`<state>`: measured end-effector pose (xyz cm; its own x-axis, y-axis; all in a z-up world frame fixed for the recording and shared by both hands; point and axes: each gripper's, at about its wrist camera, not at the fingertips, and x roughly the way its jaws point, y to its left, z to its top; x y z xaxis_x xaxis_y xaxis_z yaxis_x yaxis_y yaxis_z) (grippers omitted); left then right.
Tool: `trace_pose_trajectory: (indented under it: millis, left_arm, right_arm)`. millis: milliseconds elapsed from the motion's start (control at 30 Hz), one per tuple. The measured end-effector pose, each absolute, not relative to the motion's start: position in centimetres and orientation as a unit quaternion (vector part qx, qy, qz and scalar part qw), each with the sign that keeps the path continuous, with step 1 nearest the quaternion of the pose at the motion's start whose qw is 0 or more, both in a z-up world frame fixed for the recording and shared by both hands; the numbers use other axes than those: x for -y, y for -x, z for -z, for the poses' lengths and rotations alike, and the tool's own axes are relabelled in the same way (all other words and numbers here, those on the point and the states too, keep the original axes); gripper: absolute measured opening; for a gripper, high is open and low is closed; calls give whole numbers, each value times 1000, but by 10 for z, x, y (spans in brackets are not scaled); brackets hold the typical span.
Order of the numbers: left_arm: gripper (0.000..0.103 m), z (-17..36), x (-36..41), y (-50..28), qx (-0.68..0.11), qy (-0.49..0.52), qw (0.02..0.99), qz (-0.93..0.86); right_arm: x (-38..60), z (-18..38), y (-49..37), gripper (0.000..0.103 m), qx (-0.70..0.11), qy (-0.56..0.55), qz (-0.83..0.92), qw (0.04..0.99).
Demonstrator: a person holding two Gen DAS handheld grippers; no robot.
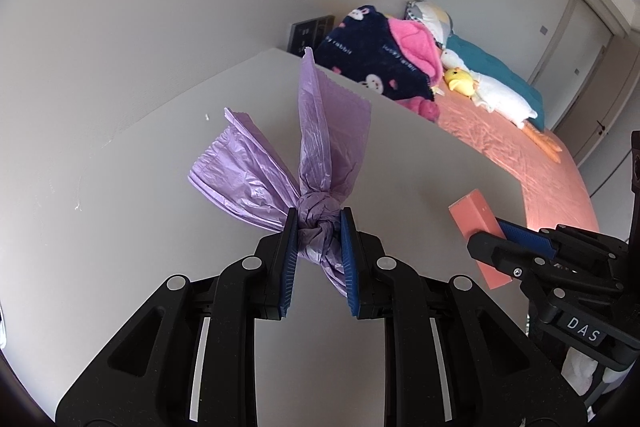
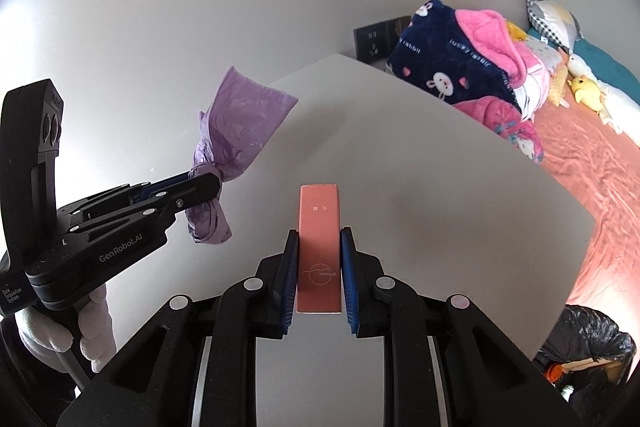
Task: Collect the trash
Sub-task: 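Carry the purple bag and orange box over the black trash bag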
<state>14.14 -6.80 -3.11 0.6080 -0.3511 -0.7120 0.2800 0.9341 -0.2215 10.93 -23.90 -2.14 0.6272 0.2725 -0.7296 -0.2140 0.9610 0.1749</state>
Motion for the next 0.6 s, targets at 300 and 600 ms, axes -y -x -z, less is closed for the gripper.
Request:
trace_pose_trajectory:
  millis: [300,600]
  left_arm:
    - [20,8,96,-119,-390,40,897,205]
    - [20,-9,140,-95,-375,24,893,246]
  right_arm:
    - [266,-6,-72,21,-382,-47,-122,915]
    - [304,-22,-36,21,-365,-56,-91,925]
